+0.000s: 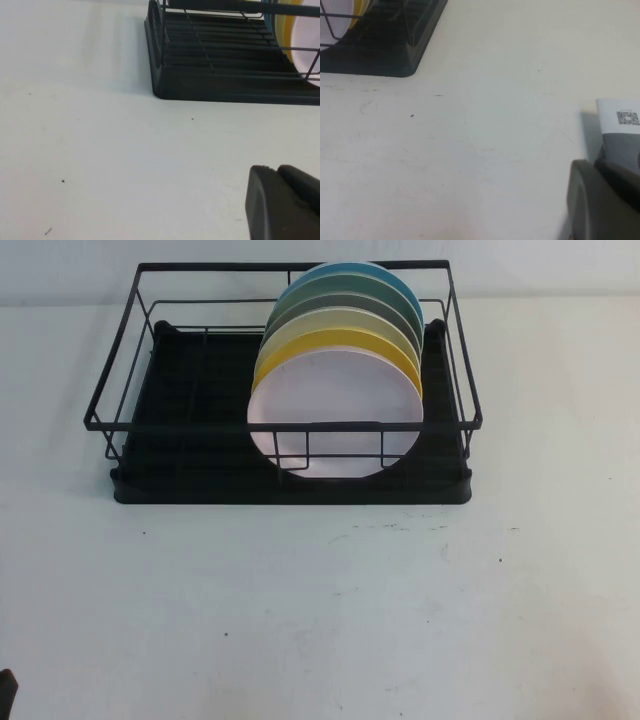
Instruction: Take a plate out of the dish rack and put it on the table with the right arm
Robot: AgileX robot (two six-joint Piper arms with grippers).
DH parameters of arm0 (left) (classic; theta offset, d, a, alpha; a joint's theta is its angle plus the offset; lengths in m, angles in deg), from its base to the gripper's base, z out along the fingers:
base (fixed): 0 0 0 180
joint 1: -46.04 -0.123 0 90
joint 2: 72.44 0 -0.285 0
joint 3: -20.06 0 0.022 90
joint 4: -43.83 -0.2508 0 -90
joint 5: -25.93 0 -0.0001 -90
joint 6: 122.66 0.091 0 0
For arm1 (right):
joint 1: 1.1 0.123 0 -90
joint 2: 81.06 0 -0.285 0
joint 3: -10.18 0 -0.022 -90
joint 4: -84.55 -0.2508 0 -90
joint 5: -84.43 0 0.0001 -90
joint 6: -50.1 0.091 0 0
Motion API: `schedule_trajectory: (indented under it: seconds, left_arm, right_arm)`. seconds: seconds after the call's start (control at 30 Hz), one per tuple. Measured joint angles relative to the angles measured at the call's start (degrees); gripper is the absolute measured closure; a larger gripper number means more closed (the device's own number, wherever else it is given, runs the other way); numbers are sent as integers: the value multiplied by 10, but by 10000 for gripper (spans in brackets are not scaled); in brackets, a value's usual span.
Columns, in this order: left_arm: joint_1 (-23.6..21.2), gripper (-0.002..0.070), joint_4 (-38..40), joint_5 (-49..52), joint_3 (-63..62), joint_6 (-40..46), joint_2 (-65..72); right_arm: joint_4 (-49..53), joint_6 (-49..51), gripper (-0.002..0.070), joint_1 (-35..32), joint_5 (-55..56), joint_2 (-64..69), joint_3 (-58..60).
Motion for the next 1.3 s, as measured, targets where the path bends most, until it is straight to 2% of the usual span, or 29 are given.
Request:
schedule_trajectory:
  seconds: [1.3]
  left_arm:
    - [0, 678, 0, 0, 0, 0, 0]
  right_arm:
    - [-14, 0, 694, 0, 2, 0, 0]
